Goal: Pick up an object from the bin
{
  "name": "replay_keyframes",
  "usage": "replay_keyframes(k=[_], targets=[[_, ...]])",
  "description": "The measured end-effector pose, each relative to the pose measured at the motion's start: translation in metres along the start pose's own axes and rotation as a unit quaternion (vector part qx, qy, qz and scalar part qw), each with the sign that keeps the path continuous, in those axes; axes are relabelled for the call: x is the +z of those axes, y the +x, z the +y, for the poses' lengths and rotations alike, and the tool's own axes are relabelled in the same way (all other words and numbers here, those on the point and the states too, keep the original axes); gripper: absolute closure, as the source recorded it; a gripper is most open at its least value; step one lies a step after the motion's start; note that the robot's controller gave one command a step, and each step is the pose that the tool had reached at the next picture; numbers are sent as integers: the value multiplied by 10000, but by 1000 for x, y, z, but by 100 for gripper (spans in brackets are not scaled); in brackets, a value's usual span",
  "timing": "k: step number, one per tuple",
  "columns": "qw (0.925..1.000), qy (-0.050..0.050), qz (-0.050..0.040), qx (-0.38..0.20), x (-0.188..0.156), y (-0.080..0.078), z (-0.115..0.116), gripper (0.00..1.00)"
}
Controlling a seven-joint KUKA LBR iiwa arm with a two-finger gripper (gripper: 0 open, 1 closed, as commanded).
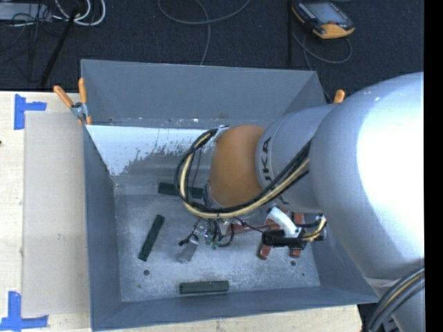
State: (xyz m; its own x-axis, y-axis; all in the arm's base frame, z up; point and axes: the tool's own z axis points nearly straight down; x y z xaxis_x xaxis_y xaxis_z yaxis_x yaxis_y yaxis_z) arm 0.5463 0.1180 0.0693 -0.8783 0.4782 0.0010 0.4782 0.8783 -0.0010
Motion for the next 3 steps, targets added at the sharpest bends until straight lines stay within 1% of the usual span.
replay_keyframes(k=[1, 2, 3], targets=[[10000, -9, -37, 60, -12, -69, -10, 0], [9999, 11, -10, 126, 0, -104, -65, 0], [9999, 9, 5, -129, 0, -158, -133, 0]])
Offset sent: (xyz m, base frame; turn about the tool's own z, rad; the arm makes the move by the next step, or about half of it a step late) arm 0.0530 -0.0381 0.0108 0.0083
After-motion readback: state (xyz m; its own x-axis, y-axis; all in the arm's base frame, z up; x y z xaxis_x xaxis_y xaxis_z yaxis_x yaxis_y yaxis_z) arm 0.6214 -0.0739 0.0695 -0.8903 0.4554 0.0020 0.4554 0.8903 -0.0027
